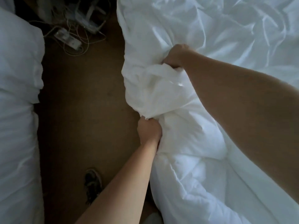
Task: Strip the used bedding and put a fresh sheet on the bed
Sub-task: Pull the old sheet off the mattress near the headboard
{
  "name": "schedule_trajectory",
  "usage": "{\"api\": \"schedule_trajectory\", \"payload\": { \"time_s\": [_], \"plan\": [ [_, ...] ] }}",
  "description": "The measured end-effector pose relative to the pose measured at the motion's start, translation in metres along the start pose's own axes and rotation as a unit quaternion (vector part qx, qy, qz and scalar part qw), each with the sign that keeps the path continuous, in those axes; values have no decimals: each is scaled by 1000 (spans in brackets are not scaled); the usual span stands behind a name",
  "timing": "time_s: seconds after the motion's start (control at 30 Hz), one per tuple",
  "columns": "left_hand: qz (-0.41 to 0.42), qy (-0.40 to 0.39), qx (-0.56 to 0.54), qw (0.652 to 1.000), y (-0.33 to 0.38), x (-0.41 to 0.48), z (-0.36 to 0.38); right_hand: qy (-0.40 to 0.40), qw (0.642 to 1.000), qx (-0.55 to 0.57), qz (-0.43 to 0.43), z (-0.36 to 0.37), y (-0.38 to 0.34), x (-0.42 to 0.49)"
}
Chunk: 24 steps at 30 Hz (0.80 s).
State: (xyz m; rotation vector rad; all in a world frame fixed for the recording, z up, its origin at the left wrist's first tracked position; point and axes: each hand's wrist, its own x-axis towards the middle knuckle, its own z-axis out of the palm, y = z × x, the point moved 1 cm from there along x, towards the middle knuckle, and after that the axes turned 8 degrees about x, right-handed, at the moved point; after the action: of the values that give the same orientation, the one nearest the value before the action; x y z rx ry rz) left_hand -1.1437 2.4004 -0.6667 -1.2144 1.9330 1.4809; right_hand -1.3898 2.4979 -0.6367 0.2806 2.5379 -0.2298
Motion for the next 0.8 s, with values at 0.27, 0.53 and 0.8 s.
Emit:
{"api": "schedule_trajectory", "payload": {
  "time_s": [0.27, 0.53, 0.8],
  "plan": [
    [141, 73, 86, 984, -12, -26, -18, 172, 915, 361, 51, -24, 17, 2],
    [248, 119, 139, 951, -66, -85, -24, 305, 847, 434, 41, -82, 23, 12],
    [-67, 131, -84, 986, -28, -26, -13, 198, 926, 130, -294, -17, 43, -147]
  ]
}}
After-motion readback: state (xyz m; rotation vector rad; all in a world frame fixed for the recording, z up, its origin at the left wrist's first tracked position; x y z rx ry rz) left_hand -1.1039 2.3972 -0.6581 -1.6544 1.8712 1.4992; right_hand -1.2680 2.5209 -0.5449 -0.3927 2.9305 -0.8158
